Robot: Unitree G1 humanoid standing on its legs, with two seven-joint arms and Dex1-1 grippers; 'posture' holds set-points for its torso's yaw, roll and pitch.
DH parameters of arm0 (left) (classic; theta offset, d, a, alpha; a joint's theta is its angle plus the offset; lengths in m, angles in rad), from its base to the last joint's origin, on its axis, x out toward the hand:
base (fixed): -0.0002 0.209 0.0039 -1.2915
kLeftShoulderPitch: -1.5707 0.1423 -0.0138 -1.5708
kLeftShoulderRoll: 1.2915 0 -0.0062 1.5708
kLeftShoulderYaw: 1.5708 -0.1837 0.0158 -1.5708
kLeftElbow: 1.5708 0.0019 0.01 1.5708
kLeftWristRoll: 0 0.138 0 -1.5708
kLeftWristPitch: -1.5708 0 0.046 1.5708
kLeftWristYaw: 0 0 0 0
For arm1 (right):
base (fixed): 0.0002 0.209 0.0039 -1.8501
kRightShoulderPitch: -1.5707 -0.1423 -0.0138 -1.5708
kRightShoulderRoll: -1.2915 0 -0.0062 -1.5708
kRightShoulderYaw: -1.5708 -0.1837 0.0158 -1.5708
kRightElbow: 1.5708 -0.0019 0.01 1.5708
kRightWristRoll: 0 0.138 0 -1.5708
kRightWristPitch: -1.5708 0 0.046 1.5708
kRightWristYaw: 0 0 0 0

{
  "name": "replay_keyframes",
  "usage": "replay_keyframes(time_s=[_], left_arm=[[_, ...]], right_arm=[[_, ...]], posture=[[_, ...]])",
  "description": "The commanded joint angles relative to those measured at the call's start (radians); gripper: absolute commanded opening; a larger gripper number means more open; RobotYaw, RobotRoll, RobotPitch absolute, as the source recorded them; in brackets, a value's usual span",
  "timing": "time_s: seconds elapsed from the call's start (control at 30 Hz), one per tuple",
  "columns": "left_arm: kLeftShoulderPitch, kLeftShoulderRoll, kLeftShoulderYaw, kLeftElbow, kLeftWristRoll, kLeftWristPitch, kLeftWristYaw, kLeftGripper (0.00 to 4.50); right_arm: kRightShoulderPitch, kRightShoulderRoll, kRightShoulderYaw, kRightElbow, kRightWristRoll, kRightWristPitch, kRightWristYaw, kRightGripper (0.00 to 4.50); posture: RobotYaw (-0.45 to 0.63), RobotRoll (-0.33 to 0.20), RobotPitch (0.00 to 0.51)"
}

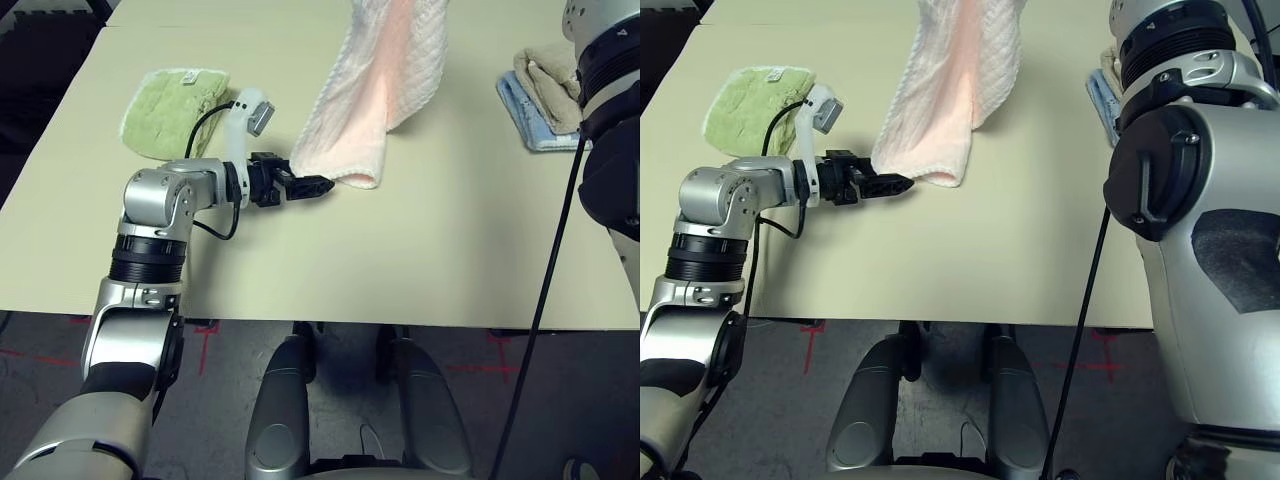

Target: Fold the towel and set it aside.

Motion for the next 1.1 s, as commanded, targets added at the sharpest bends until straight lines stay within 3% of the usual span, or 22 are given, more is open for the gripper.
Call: replay_keyframes(time_s=[0.03,0.3,0.63,0.9,1.1], left_arm=[[0.0,0.008,0.026,0.029,-0.017,0.009,0.018,3.21],[-0.052,-0.011,0.068,0.097,-0.043,0.009,0.051,0.03],[-0.032,0.087,-0.015,0.102,-0.038,0.039,-0.048,0.03],[-0.111,0.191,-0.066,0.271,0.142,-0.302,-0.031,0.03],[-0.199,0.207,-0.007,0.369,0.221,-0.516,0.097,0.03]], right_arm=[[-0.042,-0.035,-0.011,-0.023,0.002,-0.024,0.0,0.0],[-0.052,-0.038,-0.005,-0.024,-0.002,-0.023,0.007,0.0],[-0.039,-0.058,0.0,-0.017,-0.018,-0.024,-0.013,0.0],[0.083,-0.177,-0.004,-0.018,-0.049,-0.017,-0.036,0.0],[0.289,-0.267,-0.027,-0.059,-0.006,0.059,0.06,0.0]], posture=[[0.05,0.0,0.357],[0.04,0.0,0.357],[0.04,0.0,0.361],[0.05,0.0,0.342],[0.06,0.0,0.338]])
